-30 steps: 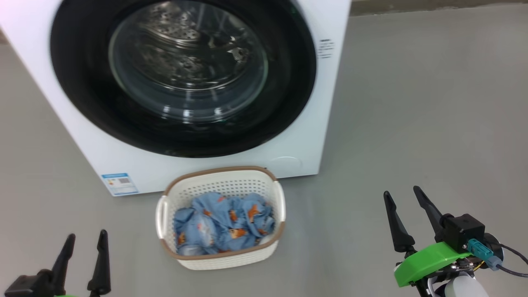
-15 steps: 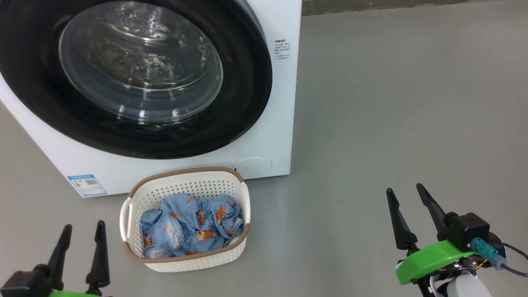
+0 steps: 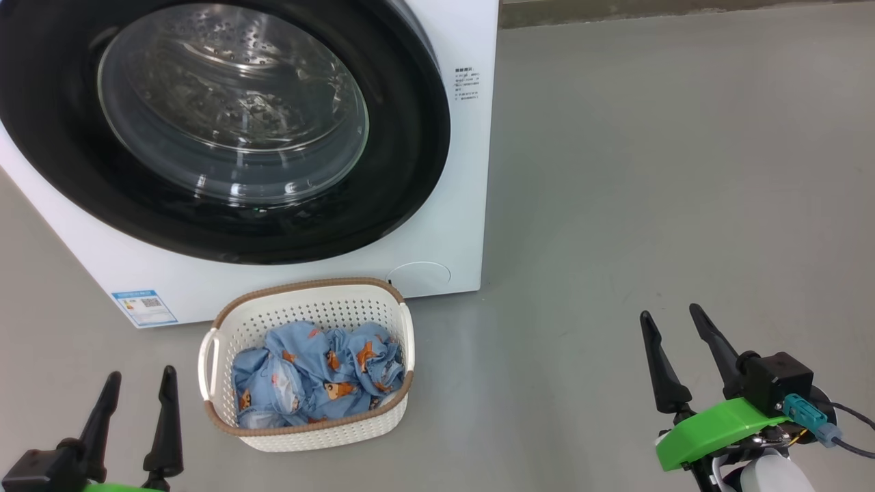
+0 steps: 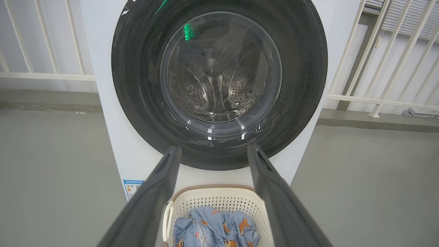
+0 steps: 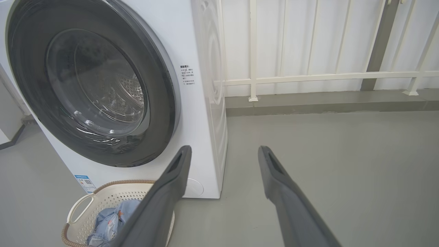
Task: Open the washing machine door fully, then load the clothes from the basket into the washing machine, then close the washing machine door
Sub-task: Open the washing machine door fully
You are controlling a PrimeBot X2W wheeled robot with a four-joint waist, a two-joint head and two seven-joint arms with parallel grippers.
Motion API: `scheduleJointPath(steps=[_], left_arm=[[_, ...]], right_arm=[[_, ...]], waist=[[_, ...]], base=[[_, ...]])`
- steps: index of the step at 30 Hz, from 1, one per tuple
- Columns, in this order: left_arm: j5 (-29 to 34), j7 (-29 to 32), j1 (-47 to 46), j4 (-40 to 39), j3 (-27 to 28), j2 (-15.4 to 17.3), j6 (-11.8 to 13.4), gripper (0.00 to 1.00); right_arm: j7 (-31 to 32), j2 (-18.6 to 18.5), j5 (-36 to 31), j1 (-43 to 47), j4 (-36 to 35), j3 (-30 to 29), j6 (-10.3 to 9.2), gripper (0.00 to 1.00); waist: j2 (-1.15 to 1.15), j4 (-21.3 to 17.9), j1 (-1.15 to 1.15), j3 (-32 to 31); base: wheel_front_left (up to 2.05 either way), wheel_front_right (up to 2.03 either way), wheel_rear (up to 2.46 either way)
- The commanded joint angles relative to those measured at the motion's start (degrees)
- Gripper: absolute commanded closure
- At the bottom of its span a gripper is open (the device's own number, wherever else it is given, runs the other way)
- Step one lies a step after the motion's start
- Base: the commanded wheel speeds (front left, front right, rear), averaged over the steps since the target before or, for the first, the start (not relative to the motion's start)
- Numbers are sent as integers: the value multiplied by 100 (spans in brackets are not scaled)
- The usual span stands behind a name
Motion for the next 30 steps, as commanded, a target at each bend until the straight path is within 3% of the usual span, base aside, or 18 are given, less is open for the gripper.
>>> scheduleJointPath(steps=[1, 12, 17, 23, 29, 30], left_arm=[[32, -54, -123, -178, 198, 128, -18, 0], [55, -54, -26, -314, 108, 39, -18, 0], [0, -54, -25, -332, 27, 53, -18, 0], [-66, -54, -84, -336, -44, 89, -18, 0], [-146, -54, -194, -323, -152, 135, -18, 0], [-158, -54, -217, -324, -176, 142, -18, 0]], right_arm=[[-74, -7, 82, -187, -163, 132, -6, 0], [-74, -7, 533, -478, -299, 92, -6, 0], [-74, -7, 1097, -707, -378, -68, -6, 0], [-74, -7, 2391, -1045, -322, -181, -6, 0], [110, -7, 4364, -1526, -33, -231, -6, 0], [176, -7, 4659, -1629, 28, -282, -6, 11]], waist=[[0, 1, 0, 1], [0, 34, 0, 111], [0, 69, 0, 208], [0, 119, 0, 354], [0, 204, 0, 539], [0, 224, 0, 578]], base=[[0, 0, 0], [0, 0, 0], [0, 0, 0], [0, 0, 0], [0, 0, 0], [0, 0, 0]])
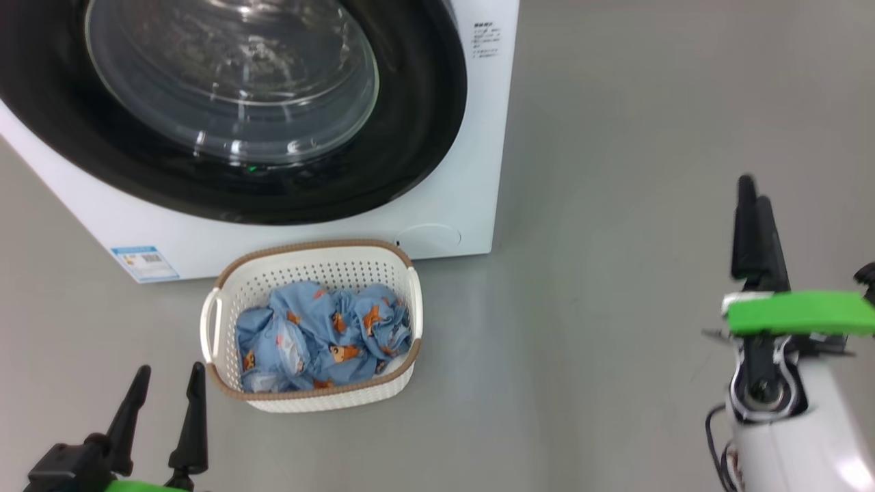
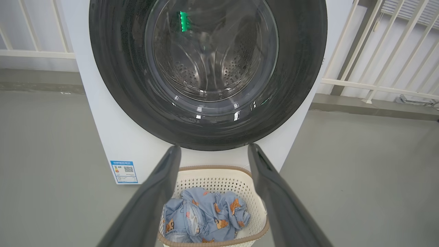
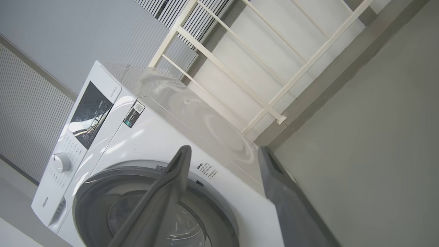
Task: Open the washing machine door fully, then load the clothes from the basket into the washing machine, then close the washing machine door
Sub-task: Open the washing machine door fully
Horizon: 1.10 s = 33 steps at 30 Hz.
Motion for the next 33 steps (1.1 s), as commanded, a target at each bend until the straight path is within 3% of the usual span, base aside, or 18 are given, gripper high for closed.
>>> scheduleJointPath(steps=[1, 2, 3, 16, 26, 33], left_arm=[[-64, -54, -261, -142, 151, 155, -18, 0], [-76, -54, -284, -143, 125, 162, -18, 0], [-91, -54, -307, -141, 102, 167, -18, 0], [-247, -54, -586, -180, -133, 217, -18, 0], [-291, -54, -893, -428, -181, 237, -18, 0], [-324, -54, -1140, -584, -267, 236, -18, 0]], right_arm=[[115, 3, 376, -376, -44, 49, -6, 51], [206, 3, 569, -492, 15, 5, -6, 96], [299, 3, 754, -611, 84, -51, -6, 100], [2156, -80, 1697, -2163, 1092, -454, -6, 100], [3451, -160, 1824, -3449, 1750, -782, -6, 100], [3911, -145, 1571, -4273, 2153, -946, -6, 100]], waist=[[0, 76, 0, 121], [0, 98, 0, 160], [0, 120, 0, 200], [0, 398, 0, 697], [0, 614, 0, 1186], [0, 771, 0, 1520]], base=[[0, 0, 0], [0, 0, 0], [0, 0, 0], [0, 0, 0], [0, 0, 0], [0, 0, 0]])
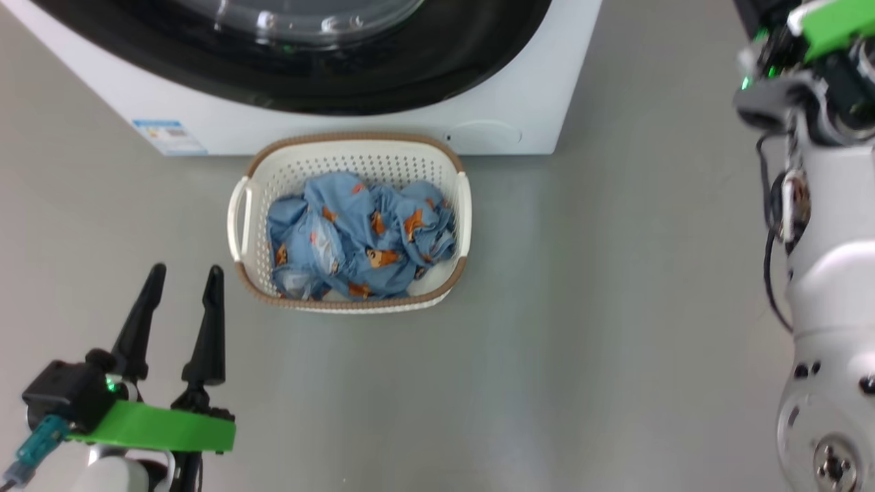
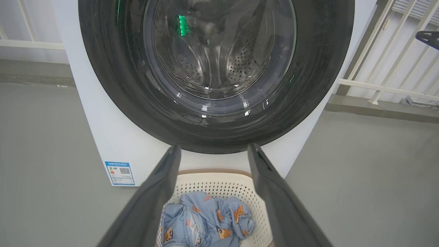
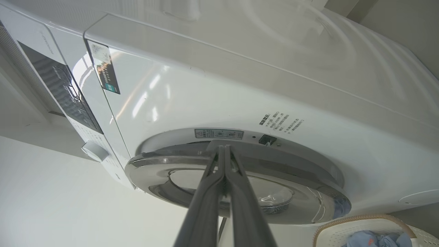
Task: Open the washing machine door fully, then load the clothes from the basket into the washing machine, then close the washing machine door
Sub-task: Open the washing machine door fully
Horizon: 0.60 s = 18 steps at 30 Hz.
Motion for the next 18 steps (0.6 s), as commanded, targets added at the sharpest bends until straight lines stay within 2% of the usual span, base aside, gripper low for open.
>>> scheduleJointPath(steps=[1, 10, 18], left_arm=[[-40, -54, -187, -172, 167, 170, -18, 0], [-130, -54, -422, -347, 65, 170, -18, 0], [-196, -54, -634, -440, -30, 96, -18, 0]], right_arm=[[49, 79, -82, -305, -103, 19, 9, 100], [326, 130, -642, -1226, 357, -164, 9, 100], [278, 185, -1090, -1800, 654, -297, 9, 100]], waist=[[0, 127, 0, 180], [0, 323, 0, 613], [0, 482, 0, 915]], base=[[0, 0, 0], [0, 0, 0], [0, 0, 0]])
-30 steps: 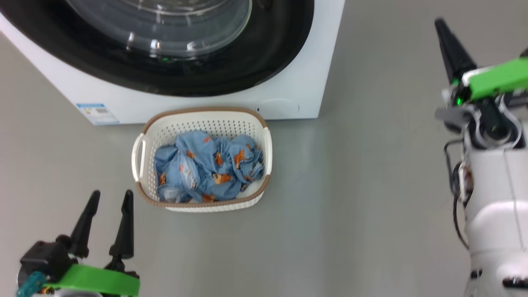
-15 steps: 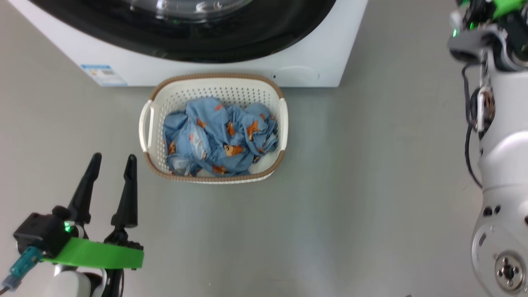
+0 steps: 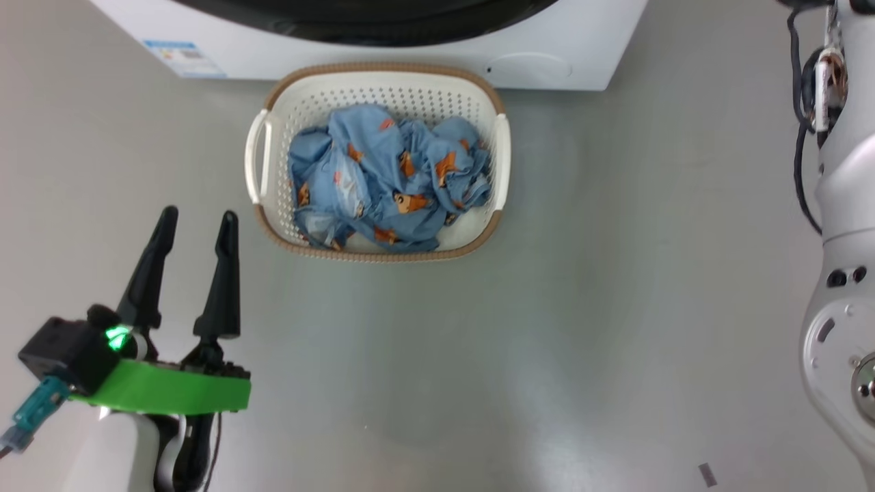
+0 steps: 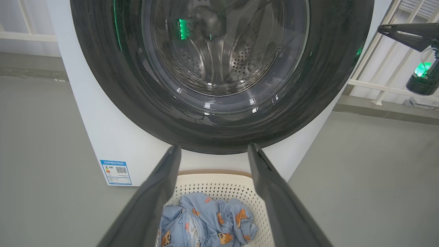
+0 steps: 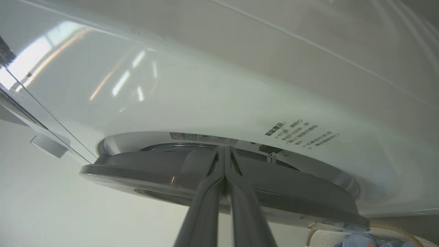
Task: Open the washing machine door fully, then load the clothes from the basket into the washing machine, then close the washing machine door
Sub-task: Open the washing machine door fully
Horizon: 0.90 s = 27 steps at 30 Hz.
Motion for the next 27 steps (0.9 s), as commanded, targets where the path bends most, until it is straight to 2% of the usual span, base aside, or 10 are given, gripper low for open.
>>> scheduleJointPath(steps=[1, 10, 21, 27], left_arm=[[-81, -52, -153, -160, 170, 132, -18, 0], [-165, -52, -436, -218, 58, 37, -18, 0], [-250, -52, -549, -187, -31, -63, -18, 0], [-242, -52, -553, -189, 13, -80, -18, 0]], right_arm=[[-12, 162, -127, -275, -95, 16, 9, 100], [-97, 191, -489, -924, 383, 78, 9, 100], [-433, 193, -466, -1471, 1002, 463, 9, 100], [-299, 193, -249, -1479, 1113, 746, 9, 100]], waist=[[0, 132, 0, 157], [0, 343, 0, 455], [0, 511, 0, 601], [0, 504, 0, 586]], base=[[0, 0, 0], [0, 0, 0], [0, 0, 0], [0, 0, 0]])
